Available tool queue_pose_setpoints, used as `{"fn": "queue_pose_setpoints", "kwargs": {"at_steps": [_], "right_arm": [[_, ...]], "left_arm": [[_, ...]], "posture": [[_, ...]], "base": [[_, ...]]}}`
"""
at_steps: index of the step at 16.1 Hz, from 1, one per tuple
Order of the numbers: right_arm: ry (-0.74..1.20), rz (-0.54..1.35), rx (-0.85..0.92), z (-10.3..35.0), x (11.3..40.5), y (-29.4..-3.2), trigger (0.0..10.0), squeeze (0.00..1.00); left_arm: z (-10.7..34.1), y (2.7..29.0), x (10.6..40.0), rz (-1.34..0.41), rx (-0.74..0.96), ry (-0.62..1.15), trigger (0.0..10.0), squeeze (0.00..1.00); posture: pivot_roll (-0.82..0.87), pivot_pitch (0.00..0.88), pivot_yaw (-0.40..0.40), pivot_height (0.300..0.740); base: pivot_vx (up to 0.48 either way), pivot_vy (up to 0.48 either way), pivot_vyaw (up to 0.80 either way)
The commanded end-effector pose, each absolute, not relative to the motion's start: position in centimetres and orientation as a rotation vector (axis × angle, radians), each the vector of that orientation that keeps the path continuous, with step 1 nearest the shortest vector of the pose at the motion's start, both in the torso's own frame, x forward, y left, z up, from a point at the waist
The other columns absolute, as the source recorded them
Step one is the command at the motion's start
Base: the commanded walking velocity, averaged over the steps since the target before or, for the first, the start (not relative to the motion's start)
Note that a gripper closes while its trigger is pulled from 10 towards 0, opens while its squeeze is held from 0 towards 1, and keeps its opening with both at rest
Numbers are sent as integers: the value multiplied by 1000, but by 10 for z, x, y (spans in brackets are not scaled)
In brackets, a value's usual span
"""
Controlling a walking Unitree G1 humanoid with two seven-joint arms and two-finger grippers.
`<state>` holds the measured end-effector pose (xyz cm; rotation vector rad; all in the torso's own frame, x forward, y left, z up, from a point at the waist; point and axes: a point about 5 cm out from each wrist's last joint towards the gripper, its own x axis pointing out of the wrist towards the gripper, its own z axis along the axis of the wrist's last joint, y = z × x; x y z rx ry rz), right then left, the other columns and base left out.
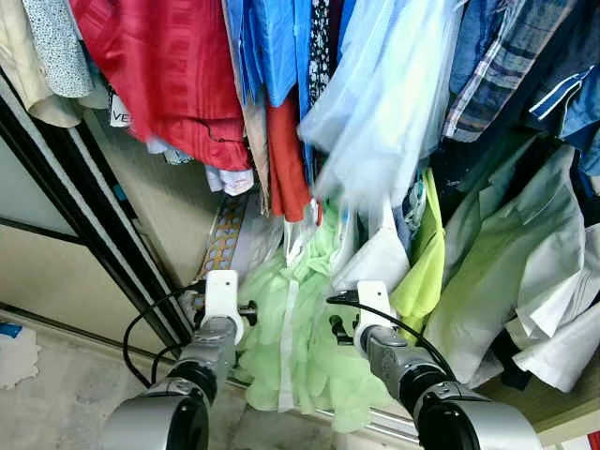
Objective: Clean up the room
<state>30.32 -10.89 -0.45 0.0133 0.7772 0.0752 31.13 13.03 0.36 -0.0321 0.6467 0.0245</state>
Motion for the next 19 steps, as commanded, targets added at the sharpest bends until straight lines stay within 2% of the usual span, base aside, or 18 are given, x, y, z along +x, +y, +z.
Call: {"fn": "queue_pose_setpoints", "kwargs": {"at_steps": [1, 4, 5, 6, 7, 8, 10, 12, 14, 15, 16, 17, 19], "right_arm": [[762, 101, -49, 0, 307, -104, 10000, 0], [674, 91, -92, 10, 316, -103, 10000, 0], [609, 77, -63, 25, 330, -107, 10000, 0], [580, 106, 63, 36, 338, -103, 10000, 0], [550, 113, 83, 43, 343, -103, 10000, 0], [475, 138, 40, 55, 351, -103, 10000, 0], [363, 176, -10, 69, 356, -107, 10000, 0], [311, 210, -13, 70, 347, -118, 10000, 0], [259, 213, -159, 69, 328, -128, 10000, 0], [221, 254, -94, 76, 312, -134, 10000, 0], [213, 258, -82, 78, 307, -137, 10000, 0], [207, 291, -43, 89, 289, -149, 10000, 0], [202, 328, -109, 92, 278, -156, 10000, 0]], "left_arm": [[10, 130, 317, -5, -29, 616, 10000, 0], [16, 135, 323, 35, 2, 581, 10000, 0], [37, 141, 339, 47, 17, 493, 10000, 0], [48, 146, 347, 35, -38, 452, 10000, 0], [54, 150, 350, 22, -85, 421, 10000, 0], [62, 156, 354, -27, -125, 361, 10000, 0], [72, 174, 351, -66, -80, 235, 10000, 0], [72, 184, 329, -118, -55, 155, 10000, 0], [77, 187, 298, -182, -119, 126, 10000, 0], [76, 188, 274, -213, -79, 140, 10000, 0], [76, 189, 266, -215, -65, 145, 10000, 0], [78, 196, 240, -232, 10, 137, 10000, 0], [83, 198, 226, -332, 13, 162, 10000, 0]], "posture": [[-53, 0, 48, 740], [-63, 0, 57, 740], [-61, 0, 56, 740], [-54, 0, 52, 740], [-58, 0, 54, 740], [-65, 0, 60, 740], [-68, 4, 63, 740], [-57, 23, 54, 740], [-48, 37, 43, 740], [-40, 48, 34, 740], [-40, 48, 34, 740], [-39, 55, 32, 740], [-38, 54, 31, 740]], "base": [[0, 0, 0], [0, 0, 0], [0, 0, 0], [0, 0, 0], [0, 0, 0], [0, 0, 0], [0, 0, 0], [0, 0, 0], [0, 0, 0], [0, 0, 0], [0, 0, 0], [0, 0, 0], [0, 0, 0]]}}
